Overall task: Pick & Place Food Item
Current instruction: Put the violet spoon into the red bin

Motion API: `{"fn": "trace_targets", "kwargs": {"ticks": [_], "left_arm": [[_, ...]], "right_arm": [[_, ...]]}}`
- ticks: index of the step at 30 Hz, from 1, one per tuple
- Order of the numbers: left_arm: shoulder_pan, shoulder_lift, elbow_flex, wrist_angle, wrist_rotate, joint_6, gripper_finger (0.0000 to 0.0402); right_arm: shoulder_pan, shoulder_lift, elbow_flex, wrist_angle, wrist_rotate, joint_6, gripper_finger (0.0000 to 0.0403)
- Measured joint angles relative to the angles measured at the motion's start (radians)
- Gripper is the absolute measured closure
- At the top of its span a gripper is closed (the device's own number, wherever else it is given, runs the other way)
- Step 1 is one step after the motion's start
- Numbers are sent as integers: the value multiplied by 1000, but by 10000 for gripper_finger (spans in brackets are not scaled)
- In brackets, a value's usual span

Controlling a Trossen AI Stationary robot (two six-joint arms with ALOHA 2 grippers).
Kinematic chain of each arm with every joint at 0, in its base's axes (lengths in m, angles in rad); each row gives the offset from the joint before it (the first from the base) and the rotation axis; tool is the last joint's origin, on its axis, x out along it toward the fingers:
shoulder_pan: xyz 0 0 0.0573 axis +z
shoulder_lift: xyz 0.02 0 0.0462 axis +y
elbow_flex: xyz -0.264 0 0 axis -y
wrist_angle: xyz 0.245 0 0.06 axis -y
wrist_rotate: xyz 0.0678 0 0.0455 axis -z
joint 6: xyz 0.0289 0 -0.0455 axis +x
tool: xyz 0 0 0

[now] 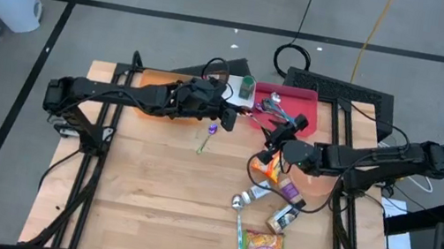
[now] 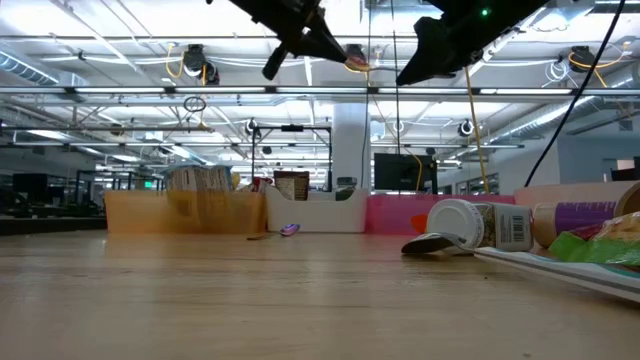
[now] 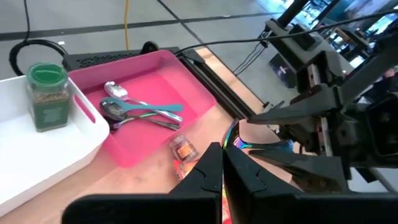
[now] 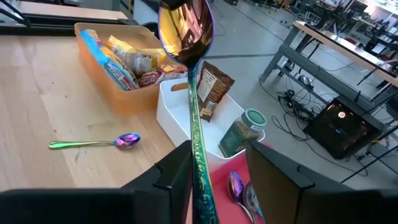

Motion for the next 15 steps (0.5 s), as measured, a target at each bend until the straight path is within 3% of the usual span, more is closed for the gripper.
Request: {"fn": "trace_targets", "kwargs": {"ticks": [15], "left_arm": [[0, 0, 0, -8, -11, 1, 401]], "right_arm": [[0, 0, 0, 1, -48, 0, 351]]}}
